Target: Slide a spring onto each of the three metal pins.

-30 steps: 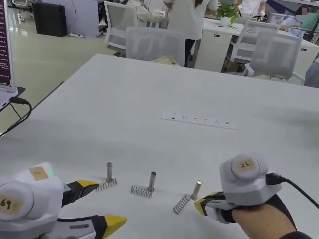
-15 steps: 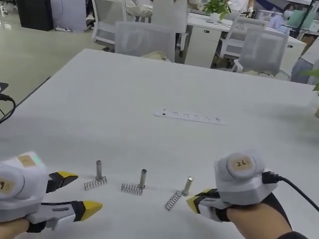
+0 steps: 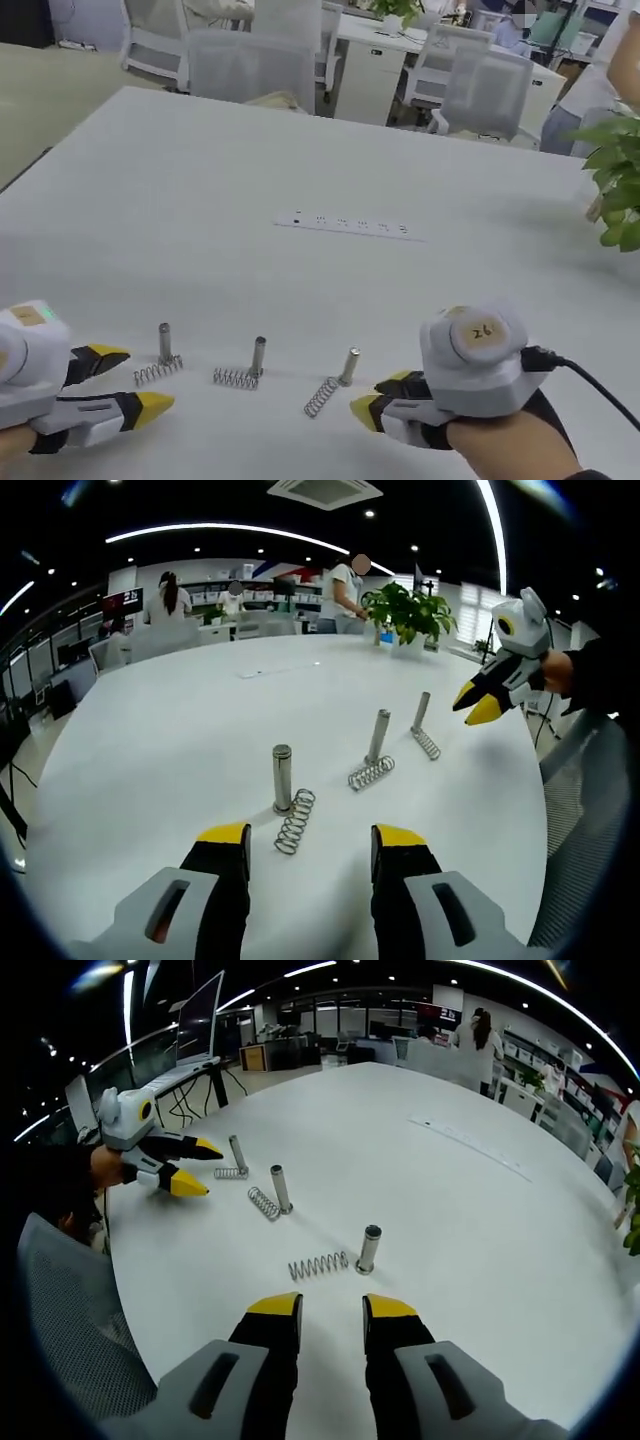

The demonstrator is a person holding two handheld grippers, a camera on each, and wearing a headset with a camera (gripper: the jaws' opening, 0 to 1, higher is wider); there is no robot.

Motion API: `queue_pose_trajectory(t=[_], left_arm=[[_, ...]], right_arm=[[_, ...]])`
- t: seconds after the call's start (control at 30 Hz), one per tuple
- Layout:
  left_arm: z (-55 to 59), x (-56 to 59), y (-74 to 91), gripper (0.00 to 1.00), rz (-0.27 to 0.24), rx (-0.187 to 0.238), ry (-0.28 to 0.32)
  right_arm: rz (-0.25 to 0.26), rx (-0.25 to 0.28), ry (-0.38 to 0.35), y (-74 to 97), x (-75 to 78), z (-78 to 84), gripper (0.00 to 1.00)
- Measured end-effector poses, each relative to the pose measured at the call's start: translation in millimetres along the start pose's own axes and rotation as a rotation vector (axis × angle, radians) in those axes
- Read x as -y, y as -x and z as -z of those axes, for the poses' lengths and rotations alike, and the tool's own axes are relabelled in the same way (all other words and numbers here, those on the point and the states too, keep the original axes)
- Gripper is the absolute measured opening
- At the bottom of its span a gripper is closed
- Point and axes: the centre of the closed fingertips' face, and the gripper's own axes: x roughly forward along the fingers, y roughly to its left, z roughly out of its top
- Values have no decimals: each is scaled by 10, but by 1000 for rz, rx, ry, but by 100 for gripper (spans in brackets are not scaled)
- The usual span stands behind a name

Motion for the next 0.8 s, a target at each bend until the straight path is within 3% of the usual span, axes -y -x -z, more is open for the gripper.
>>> queue_pose_trajectory(t=[0.6, 0.8], left_arm=[[84, 22, -129, 40, 24, -29, 5], [83, 21, -134, 39, 19, -25, 19]], right_arm=[[-74, 103, 31, 133, -197, -1, 61], [-96, 105, 41, 122, -265, 61, 67]])
